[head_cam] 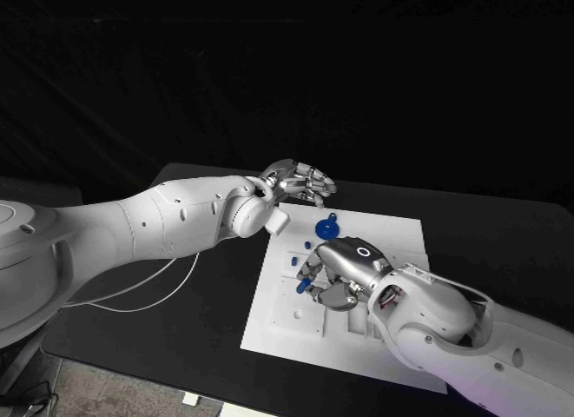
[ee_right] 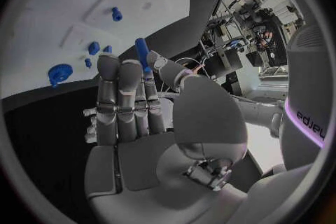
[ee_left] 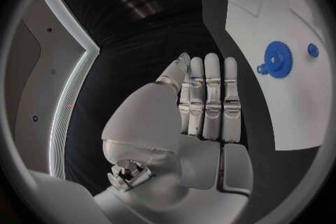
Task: Assemble the parts on the task board
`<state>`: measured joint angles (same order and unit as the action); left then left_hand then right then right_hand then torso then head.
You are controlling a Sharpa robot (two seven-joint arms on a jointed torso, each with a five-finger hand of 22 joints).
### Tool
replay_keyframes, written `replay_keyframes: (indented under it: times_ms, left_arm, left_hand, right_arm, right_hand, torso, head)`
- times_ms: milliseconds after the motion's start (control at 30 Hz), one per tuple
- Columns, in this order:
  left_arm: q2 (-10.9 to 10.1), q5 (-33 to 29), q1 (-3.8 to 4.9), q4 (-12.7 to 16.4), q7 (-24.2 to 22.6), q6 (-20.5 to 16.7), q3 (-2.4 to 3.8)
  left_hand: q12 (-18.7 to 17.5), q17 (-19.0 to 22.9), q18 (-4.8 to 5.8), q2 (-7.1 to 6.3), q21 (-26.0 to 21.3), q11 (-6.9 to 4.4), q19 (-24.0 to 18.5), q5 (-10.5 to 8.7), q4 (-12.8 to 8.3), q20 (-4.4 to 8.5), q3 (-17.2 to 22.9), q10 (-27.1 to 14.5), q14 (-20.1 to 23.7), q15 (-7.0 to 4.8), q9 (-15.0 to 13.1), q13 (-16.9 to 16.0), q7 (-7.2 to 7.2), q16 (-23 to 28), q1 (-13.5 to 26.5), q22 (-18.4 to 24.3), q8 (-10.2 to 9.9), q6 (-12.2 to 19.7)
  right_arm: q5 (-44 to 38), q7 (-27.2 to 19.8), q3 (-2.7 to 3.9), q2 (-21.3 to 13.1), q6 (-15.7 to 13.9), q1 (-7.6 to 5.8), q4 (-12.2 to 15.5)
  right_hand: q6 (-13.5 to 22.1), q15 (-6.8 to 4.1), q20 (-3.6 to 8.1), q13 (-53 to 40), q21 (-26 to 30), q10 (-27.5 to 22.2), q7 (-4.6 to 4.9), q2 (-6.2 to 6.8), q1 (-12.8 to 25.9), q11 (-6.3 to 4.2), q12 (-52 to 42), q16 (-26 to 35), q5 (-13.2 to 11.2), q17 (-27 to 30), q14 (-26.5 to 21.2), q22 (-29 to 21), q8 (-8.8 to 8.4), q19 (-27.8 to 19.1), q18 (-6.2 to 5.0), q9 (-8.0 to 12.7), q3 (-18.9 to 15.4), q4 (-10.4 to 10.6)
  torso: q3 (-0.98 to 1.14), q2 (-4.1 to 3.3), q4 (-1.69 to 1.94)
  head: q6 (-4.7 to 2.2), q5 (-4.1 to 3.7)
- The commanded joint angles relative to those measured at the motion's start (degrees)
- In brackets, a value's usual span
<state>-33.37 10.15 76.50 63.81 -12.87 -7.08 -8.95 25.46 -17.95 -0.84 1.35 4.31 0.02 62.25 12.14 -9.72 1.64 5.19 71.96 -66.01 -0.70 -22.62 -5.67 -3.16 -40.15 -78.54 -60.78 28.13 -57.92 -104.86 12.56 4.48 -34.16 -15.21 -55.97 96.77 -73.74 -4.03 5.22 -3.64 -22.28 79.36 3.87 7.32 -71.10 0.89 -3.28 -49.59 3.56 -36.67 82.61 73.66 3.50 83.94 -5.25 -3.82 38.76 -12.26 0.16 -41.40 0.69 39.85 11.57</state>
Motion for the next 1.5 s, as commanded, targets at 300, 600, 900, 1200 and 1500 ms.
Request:
replay_keyframes:
  times_ms: [300,600,900,1200,1500]
  left_arm:
    - [0.34,0.14,0.04,0.16,-0.19,1.31,0.03]
    - [0.29,0.14,0.02,0.24,-0.18,1.48,0.03]
    - [0.23,0.14,-0.01,0.21,-0.09,1.6,0.02]
    - [0.2,0.14,-0.02,0.21,-0.01,1.65,0.01]
    - [0.21,0.14,-0.03,0.2,0.07,1.7,0.0]
  left_hand:
    - [0.45,0.17,0.84,-0.08,-0.15,0.12,-0.07,0.19,0.08,0.33,0.4,-0.34,0.22,-0.05,-0.11,0.08,0.09,-0.37,0.6,-0.22,-0.48,-0.35]
    - [0.45,0.17,0.84,-0.08,-0.15,0.12,-0.07,0.19,0.08,0.33,0.4,-0.34,0.22,-0.05,-0.11,0.08,0.09,-0.37,0.6,-0.22,-0.48,-0.35]
    - [0.45,0.17,0.84,-0.08,-0.15,0.12,-0.07,0.19,0.08,0.33,0.4,-0.34,0.22,-0.05,-0.11,0.08,0.09,-0.37,0.6,-0.22,-0.48,-0.35]
    - [0.56,0.37,0.84,-0.03,-0.19,0.13,-0.1,0.19,0.11,0.31,0.52,-0.41,0.3,-0.04,-0.27,0.13,0.09,-0.53,0.68,-0.38,-0.57,-0.36]
    - [0.56,0.37,0.84,-0.03,-0.19,0.13,-0.1,0.19,0.11,0.31,0.52,-0.41,0.3,-0.04,-0.27,0.13,0.09,-0.53,0.68,-0.38,-0.57,-0.36]
  right_arm:
    - [-5.24,-1.24,-1.64,2.15,-0.45,2.05,-2.47]
    - [-6.37,-1.07,-2.0,2.17,-0.37,2.86,-3.09]
    - [-6.51,-1.12,-2.06,2.05,1.47,3.01,-2.89]
    - [-6.53,-1.17,-2.09,2.02,1.99,3.06,-2.92]
    - [-6.51,-1.22,-2.1,2.01,2.17,3.08,-2.85]
  right_hand:
    - [-0.45,-0.34,0.44,-0.02,-0.24,0.79,0.12,-0.49,0.09,-0.35,-0.2,-0.3,0.35,0.06,0.08,0.15,0.19,2.33,-0.75,-0.64,0.03,-0.38]
    - [-0.54,-0.35,0.43,-0.03,-0.44,0.86,0.09,-0.59,0.09,-0.37,-0.2,-0.39,-0.04,0.09,0.08,0.36,0.2,2.34,-0.78,-0.66,0.06,-0.6]
    - [-0.56,-0.36,0.43,-0.02,-0.52,0.86,0.08,-0.65,0.11,-0.38,-0.19,-0.42,-0.23,0.1,0.07,0.43,0.19,2.33,-0.76,-0.67,0.01,-0.63]
    - [-0.6,-0.36,0.44,-0.03,-0.39,0.91,0.08,-0.8,0.13,-0.39,-0.19,-0.42,-0.24,0.14,0.05,0.48,0.19,2.31,-0.75,-0.69,-0.24,-0.78]
    - [-0.61,-0.37,0.44,-0.03,-0.35,0.94,0.06,-0.82,0.14,-0.41,-0.2,-0.44,-0.21,0.14,0.06,0.49,0.2,2.31,-0.74,-0.7,-0.25,-0.85]
  torso:
    - [0.14,-0.03,-0.05]
    - [0.09,0.0,-0.14]
    - [0.11,0.01,-0.1]
    - [0.1,0.0,-0.11]
    - [0.09,0.0,-0.1]
  head:
    - [0.46,0.64]
    - [0.77,0.78]
    - [1.03,0.76]
    - [1.1,0.76]
    - [1.1,0.65]
